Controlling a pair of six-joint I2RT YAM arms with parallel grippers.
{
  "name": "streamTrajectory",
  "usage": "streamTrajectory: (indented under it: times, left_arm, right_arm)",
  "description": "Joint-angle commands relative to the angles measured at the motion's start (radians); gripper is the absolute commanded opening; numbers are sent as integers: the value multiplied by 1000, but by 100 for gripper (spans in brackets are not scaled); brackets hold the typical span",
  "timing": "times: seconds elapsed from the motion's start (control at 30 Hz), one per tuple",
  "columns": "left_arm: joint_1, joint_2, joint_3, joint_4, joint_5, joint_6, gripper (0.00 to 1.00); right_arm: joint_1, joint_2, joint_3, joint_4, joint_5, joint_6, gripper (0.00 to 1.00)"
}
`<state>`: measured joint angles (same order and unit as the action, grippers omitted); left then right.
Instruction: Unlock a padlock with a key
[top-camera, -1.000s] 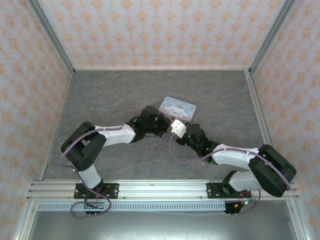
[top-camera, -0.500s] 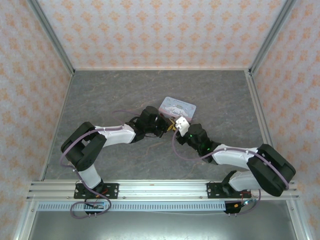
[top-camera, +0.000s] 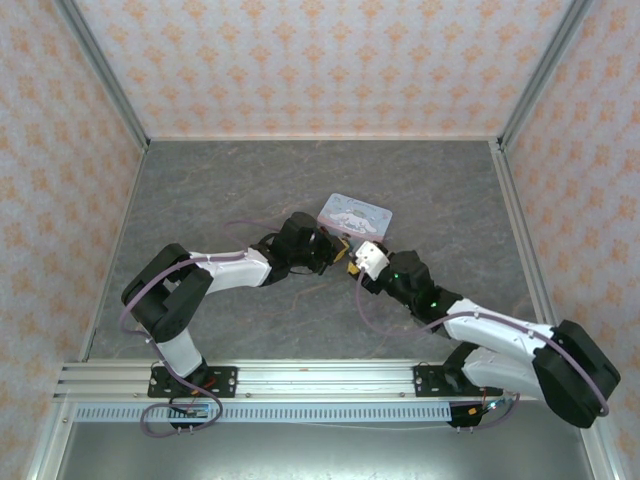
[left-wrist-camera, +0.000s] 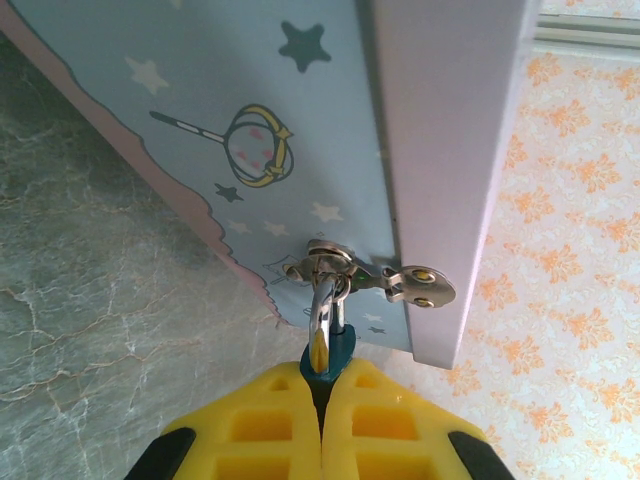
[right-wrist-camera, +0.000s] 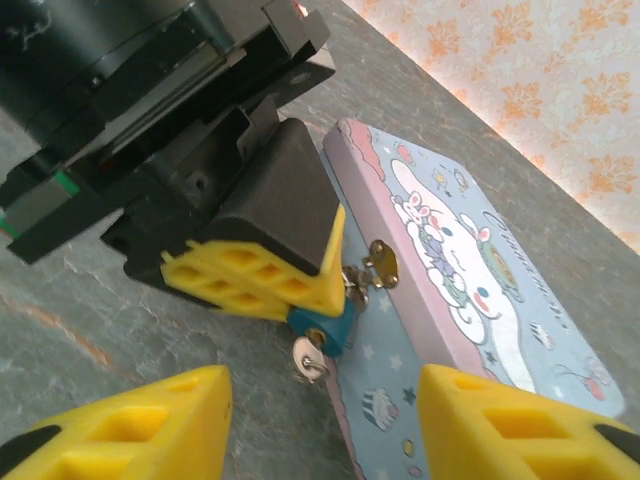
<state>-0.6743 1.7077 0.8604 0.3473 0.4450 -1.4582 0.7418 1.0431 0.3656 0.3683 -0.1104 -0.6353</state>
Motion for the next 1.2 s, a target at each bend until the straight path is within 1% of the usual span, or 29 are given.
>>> streamTrajectory:
  times: [0.0, 0.03, 0.1, 0.13, 0.17, 0.23, 0.3, 0.37, 0.53, 0.6, 0.67, 0.73, 0.8, 0.9, 1.17]
  left_arm:
    - [10, -60, -7, 41, 17, 7, 0]
    - [10, -63, -7, 41, 18, 9, 0]
    - [11, -66, -7, 38, 19, 9, 0]
    - [11, -68, -8, 39, 18, 10, 0]
    - [11, -67, -7, 39, 19, 10, 0]
    - [12, -63, -7, 39, 22, 9, 0]
    - [11, -63, -5, 39, 23, 9, 0]
    - [12, -62, -6, 41, 24, 8, 0]
    - [12, -65, -7, 45, 23, 1, 0]
    - [12, -66, -8, 45, 26, 1, 0]
    - [11, -69, -10, 41, 26, 1, 0]
    - [12, -73, -12, 38, 26, 3, 0]
    - [12, -75, -13, 37, 26, 3, 0]
    - [11, -78, -17, 37, 24, 2, 0]
    - [11, -77, -21, 39, 20, 3, 0]
  right_arm:
    - [13, -67, 27, -144, 62, -207, 55]
    - [19, -83, 15, -156, 69, -268, 55]
    - [38, -105, -31, -118, 75, -369, 67]
    - [47, -107, -58, -74, 70, -418, 70]
    - [55, -101, -73, -45, 74, -446, 70]
    - [72, -68, -72, -14, 121, -467, 69]
    - [77, -31, -60, 10, 142, -480, 68]
    - [77, 0, -54, 55, 135, -483, 67]
    - [77, 110, 6, 83, 121, -427, 56]
    - [77, 163, 7, 135, 122, -414, 54]
    - [77, 204, 9, 188, 124, -400, 50]
    - [77, 232, 21, 209, 128, -382, 48]
    - [77, 252, 33, 216, 139, -367, 46]
    - [77, 258, 33, 239, 151, -363, 46]
    - [77, 218, 33, 215, 168, -374, 44]
